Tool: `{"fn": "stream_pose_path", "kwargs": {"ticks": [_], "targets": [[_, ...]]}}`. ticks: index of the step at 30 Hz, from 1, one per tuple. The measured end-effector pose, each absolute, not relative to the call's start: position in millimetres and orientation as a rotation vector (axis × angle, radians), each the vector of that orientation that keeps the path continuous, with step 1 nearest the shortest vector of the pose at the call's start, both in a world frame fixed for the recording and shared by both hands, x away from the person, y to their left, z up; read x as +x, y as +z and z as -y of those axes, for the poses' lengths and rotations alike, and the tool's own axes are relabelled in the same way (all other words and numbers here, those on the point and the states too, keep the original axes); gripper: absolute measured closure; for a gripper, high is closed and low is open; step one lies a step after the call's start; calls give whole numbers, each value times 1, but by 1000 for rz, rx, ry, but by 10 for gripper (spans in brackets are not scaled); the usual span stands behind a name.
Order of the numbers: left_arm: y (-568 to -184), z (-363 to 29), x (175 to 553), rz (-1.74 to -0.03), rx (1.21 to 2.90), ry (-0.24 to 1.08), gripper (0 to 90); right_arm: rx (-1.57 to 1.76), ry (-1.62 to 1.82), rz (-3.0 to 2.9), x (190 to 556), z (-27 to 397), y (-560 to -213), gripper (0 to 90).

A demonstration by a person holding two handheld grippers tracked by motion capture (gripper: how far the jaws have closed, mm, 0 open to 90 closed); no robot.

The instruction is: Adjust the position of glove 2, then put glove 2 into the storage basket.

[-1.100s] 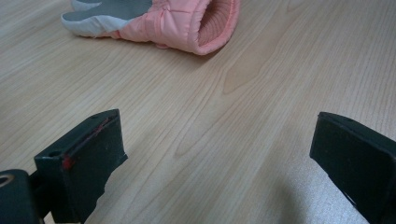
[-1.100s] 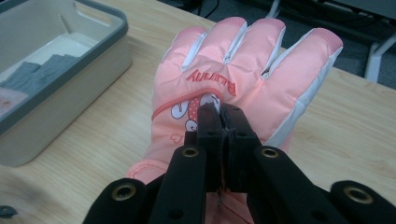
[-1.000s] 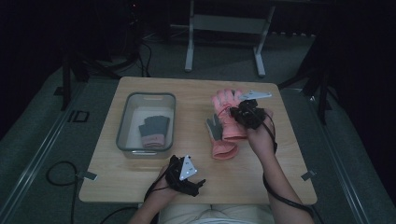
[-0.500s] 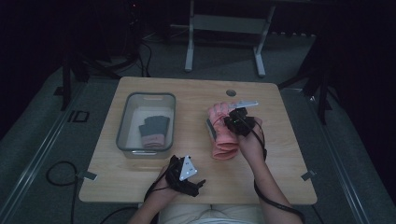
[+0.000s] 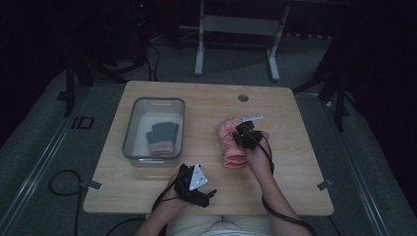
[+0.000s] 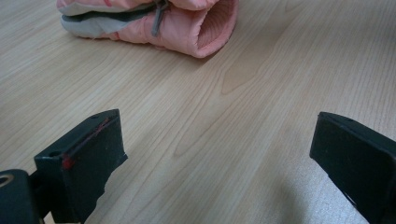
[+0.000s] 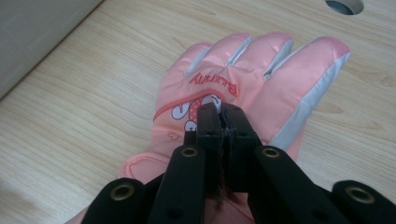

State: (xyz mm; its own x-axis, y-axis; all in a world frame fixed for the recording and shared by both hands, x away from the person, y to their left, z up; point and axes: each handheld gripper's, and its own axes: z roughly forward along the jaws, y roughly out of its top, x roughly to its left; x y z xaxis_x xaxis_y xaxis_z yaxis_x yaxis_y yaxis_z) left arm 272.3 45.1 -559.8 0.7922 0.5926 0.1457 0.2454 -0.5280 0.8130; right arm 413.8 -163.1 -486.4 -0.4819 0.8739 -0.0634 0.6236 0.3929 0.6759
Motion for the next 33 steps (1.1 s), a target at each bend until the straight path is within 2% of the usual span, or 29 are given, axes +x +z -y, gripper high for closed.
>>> {"fn": "stream_pose_path", "kwargs": {"ticks": [8,11,12,14,18,19,22,23,26,31,33], "targets": [[-559,-46,273,-625,2126,516,25,1292,852,-2268,415,166,-492,825],[-558,-47,274,-626,2119,518,25,1271,872,-2274,414,167,-485,771],[-558,-47,274,-626,2117,515,25,1250,897,-2280,412,167,-478,716],[-558,-48,274,-622,2120,522,25,1239,905,-2280,411,168,-474,690],[-553,-52,274,-643,2065,520,25,1217,946,-2295,408,175,-462,551],[-553,-52,274,-643,2065,520,25,1217,946,-2295,408,175,-462,551],[-547,-54,274,-654,2020,500,26,1221,982,-2296,407,183,-458,384],[-546,-54,274,-652,2016,494,26,1224,1029,-2292,407,188,-455,303],[-536,-52,273,-668,1996,489,33,1209,1085,-2275,404,198,-451,150],[-507,-48,280,-714,1887,356,39,1172,1144,-2247,397,213,-442,133],[-497,-44,285,-687,1911,375,39,1136,1189,-2256,394,220,-439,139]]}}
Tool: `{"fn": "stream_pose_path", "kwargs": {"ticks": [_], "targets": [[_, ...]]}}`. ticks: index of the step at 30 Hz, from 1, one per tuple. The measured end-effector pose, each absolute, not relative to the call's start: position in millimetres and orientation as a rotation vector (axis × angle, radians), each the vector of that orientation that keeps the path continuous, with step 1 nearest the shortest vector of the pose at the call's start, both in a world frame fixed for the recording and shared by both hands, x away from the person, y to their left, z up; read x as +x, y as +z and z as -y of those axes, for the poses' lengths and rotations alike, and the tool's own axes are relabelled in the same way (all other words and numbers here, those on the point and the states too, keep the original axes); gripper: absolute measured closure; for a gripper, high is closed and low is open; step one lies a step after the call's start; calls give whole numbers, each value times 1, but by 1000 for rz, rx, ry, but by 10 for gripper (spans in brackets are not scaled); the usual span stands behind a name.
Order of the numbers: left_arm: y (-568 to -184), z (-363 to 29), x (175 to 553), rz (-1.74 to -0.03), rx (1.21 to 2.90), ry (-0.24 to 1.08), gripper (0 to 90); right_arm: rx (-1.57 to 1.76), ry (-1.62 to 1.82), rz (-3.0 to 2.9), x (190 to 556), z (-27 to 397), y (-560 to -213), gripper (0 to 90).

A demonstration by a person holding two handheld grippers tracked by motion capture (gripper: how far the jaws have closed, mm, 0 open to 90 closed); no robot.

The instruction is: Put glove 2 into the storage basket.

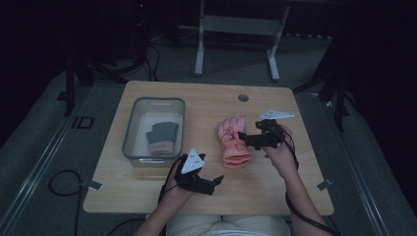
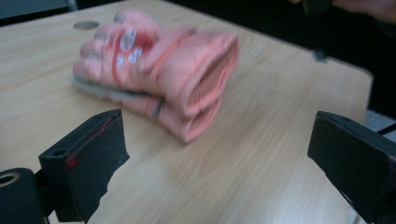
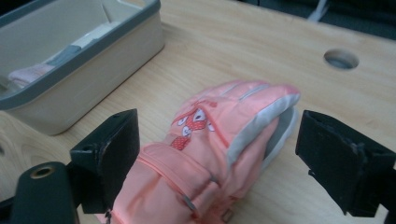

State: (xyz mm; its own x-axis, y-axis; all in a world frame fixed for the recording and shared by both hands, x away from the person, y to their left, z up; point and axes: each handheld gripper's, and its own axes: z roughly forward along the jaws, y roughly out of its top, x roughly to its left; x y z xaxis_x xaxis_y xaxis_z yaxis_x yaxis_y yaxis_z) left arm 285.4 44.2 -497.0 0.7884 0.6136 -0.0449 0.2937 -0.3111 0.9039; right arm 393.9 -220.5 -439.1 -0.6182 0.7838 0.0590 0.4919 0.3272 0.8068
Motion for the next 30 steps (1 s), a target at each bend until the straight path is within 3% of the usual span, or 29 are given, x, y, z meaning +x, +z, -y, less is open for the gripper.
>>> {"fn": "stream_pose_path", "kwargs": {"ticks": [5,14,18,21,23,24,25,26,27,30], "targets": [[-483,-29,301,-579,1911,491,46,965,1175,-2237,391,234,-434,139],[-462,-15,346,-571,1925,511,54,1053,1226,-2292,398,234,-438,117],[-459,-11,364,-607,1962,503,72,1054,1225,-2306,406,229,-438,557],[-457,-6,378,-665,1976,511,142,1061,1171,-2304,414,223,-438,755],[-457,-3,386,-698,1979,567,206,1083,1159,-2299,419,219,-438,783],[-457,-3,386,-698,1979,567,292,1083,1159,-2299,419,219,-438,783],[-460,-1,395,-723,1966,594,292,1085,1149,-2283,421,217,-438,798],[-462,-1,399,-749,1959,573,454,1109,1138,-2272,426,213,-442,798],[-466,1,404,-779,1953,536,492,1122,1136,-2269,428,211,-445,755],[-479,7,415,-849,1994,460,491,1159,1103,-2272,432,209,-456,561]]}}
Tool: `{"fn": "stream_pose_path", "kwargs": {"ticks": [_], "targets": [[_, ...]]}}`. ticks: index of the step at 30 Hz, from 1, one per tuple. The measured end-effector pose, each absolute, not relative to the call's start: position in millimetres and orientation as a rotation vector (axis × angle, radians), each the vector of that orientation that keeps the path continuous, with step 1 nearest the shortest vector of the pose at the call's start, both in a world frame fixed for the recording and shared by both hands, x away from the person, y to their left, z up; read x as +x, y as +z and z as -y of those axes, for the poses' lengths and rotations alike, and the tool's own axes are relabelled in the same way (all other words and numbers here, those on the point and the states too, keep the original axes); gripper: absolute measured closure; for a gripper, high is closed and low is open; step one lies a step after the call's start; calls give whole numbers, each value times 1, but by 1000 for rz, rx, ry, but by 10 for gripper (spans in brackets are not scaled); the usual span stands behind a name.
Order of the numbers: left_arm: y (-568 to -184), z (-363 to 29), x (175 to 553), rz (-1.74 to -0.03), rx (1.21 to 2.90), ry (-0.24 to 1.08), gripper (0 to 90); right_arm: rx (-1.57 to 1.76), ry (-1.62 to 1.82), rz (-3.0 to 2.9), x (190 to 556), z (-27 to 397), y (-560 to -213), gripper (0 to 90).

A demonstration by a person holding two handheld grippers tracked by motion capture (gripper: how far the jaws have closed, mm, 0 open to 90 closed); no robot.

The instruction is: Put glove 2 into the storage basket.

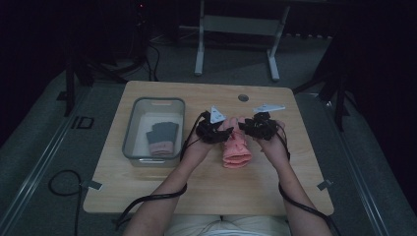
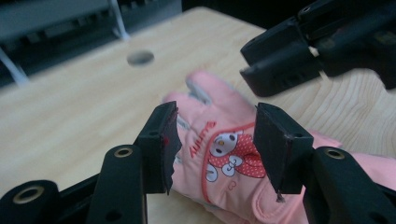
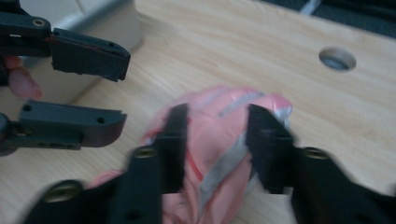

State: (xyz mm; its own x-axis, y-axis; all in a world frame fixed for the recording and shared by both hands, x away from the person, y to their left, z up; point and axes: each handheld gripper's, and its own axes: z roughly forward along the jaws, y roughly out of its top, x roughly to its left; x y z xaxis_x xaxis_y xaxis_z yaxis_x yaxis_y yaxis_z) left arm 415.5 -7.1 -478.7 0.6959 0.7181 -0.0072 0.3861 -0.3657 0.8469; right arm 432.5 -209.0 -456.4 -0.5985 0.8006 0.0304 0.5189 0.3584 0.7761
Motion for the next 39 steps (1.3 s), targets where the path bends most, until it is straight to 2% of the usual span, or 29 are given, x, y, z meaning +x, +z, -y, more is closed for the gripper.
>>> {"fn": "stream_pose_path", "kwargs": {"ticks": [1,2,3,5,9,15,19,22,25,30,32,39], "targets": [[-484,10,418,-872,2010,437,436,1173,1104,-2268,434,210,-461,548],[-489,11,420,-890,2033,410,316,1185,1110,-2274,436,210,-464,513],[-494,12,421,-908,2051,390,250,1204,1105,-2284,438,211,-468,469],[-499,11,423,-964,2024,348,173,1231,1092,-2309,440,212,-474,425],[-512,5,429,-1035,1999,262,167,1278,1054,-2355,445,213,-493,376],[-539,1,441,-1147,1986,138,240,1308,1013,-2420,452,218,-510,320],[-549,2,448,-1181,1946,39,268,1366,1039,-2472,459,222,-522,329],[-554,2,453,-1191,1930,-45,284,1409,1089,-2510,461,225,-527,420],[-556,2,457,-1185,1901,-141,399,1400,1069,-2519,460,223,-525,513],[-547,5,451,-1155,1908,-97,654,1394,1027,-2497,455,218,-519,601],[-542,4,450,-1149,1897,-104,712,1397,1037,-2479,453,217,-517,612],[-510,7,442,-1091,1907,-23,749,1372,1125,-2412,442,223,-496,625]]}}
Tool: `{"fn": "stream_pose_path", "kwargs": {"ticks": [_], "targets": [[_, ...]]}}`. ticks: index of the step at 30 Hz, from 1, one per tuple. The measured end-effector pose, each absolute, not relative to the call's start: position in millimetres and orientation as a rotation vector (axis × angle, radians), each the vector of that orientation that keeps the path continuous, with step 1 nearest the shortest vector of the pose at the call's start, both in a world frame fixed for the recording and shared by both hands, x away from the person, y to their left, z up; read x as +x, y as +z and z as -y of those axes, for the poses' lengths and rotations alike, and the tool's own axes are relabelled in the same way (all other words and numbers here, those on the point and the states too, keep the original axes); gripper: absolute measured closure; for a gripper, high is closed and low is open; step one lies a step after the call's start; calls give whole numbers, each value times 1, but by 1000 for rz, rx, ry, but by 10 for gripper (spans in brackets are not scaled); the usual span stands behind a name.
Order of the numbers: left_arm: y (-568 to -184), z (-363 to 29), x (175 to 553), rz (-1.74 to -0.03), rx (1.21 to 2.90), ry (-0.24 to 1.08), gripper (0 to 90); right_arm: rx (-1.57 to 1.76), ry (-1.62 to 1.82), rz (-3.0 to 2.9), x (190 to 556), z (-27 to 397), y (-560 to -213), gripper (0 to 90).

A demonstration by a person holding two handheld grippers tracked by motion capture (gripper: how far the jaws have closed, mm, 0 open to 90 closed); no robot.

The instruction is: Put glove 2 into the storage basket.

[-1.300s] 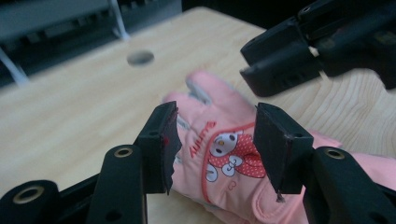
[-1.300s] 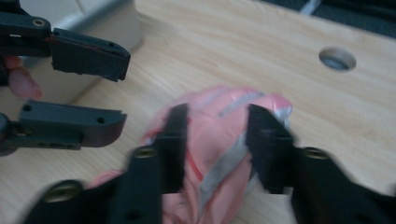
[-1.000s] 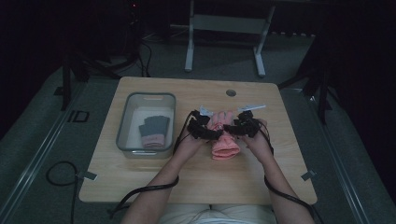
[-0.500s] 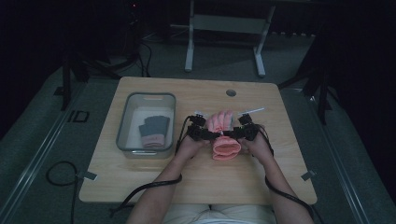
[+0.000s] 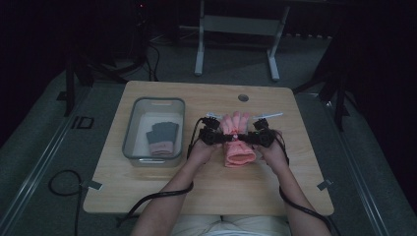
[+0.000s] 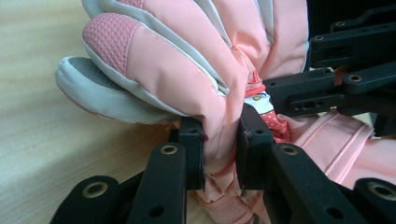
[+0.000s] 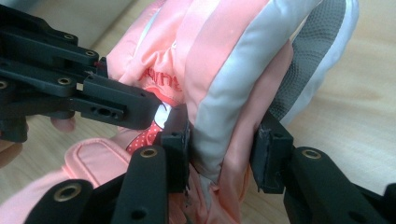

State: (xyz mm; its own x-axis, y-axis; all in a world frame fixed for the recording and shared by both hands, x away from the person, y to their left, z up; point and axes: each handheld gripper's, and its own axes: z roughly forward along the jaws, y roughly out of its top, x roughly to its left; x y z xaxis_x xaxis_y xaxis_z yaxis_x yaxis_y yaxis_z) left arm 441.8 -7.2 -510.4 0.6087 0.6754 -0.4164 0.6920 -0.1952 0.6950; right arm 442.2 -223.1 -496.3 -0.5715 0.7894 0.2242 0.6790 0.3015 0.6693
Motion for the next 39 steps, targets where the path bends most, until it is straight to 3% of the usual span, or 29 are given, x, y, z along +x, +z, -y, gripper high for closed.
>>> {"fn": "stream_pose_path", "kwargs": {"ticks": [6,16,39], "targets": [[-477,5,431,-1044,1929,85,749,1331,1220,-2367,435,223,-469,628],[-448,-16,424,-1045,1937,150,749,1277,1262,-2354,431,204,-443,629],[-399,-100,414,-1113,1935,280,748,1149,1322,-2384,439,115,-402,629]]}}
